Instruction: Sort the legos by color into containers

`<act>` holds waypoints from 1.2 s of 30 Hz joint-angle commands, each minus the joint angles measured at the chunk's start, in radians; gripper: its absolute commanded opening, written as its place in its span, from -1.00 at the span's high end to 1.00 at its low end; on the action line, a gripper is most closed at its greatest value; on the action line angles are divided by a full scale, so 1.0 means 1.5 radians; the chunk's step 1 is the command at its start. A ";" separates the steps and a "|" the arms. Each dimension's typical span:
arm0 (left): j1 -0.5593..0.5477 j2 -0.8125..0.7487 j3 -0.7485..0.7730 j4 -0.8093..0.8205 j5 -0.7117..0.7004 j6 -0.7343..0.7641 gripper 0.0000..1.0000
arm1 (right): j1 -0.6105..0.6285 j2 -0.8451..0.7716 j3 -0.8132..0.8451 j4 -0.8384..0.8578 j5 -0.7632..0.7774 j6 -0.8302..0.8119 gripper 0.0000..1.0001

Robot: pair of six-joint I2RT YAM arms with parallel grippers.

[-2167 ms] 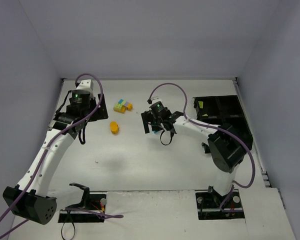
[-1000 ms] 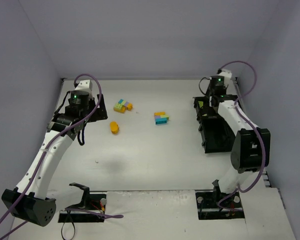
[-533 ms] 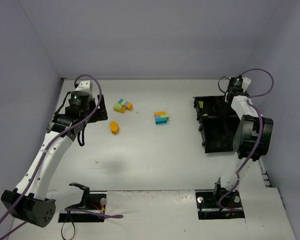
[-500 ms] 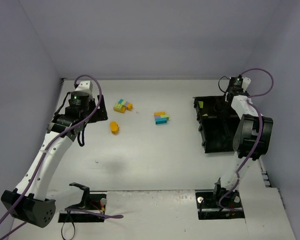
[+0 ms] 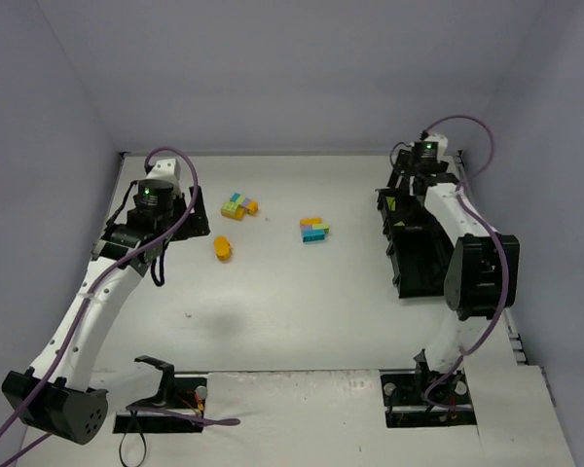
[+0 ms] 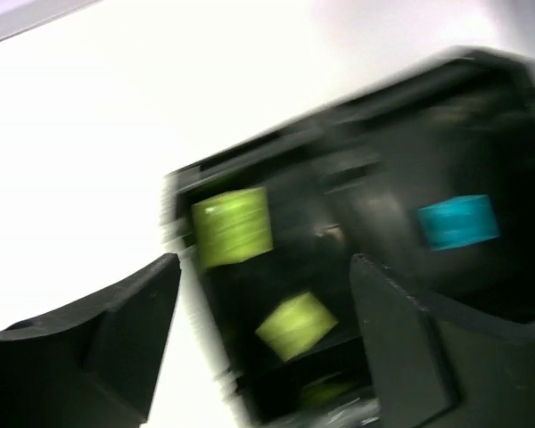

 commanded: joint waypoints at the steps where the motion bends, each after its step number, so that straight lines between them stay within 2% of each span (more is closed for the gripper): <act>1: -0.004 0.006 0.008 0.033 0.004 -0.008 -0.59 | 0.105 -0.091 -0.018 0.021 -0.028 -0.006 -0.53; 7: -0.005 0.015 0.011 0.031 -0.011 -0.015 -0.59 | 0.287 -0.099 -0.040 0.060 -0.095 -0.022 -0.71; 11: -0.005 0.005 0.017 0.022 -0.031 -0.022 -0.59 | 0.421 -0.025 0.006 0.081 -0.122 -0.022 -0.83; 17: -0.003 -0.031 0.014 0.005 -0.077 -0.032 -0.59 | 0.533 0.101 0.103 0.093 -0.138 -0.020 -0.98; 24: -0.004 -0.077 0.001 -0.028 -0.110 -0.040 -0.59 | 0.588 0.250 0.227 0.100 -0.104 -0.007 -1.00; 31: -0.004 -0.097 -0.003 -0.073 -0.117 -0.044 -0.59 | 0.609 0.345 0.320 0.106 -0.063 -0.002 -0.98; 34: -0.004 -0.099 -0.003 -0.080 -0.116 -0.042 -0.59 | 0.611 0.370 0.337 0.107 -0.059 -0.006 -0.85; 36: -0.004 -0.100 -0.004 -0.081 -0.118 -0.040 -0.59 | 0.612 0.382 0.343 0.107 -0.055 -0.014 -0.66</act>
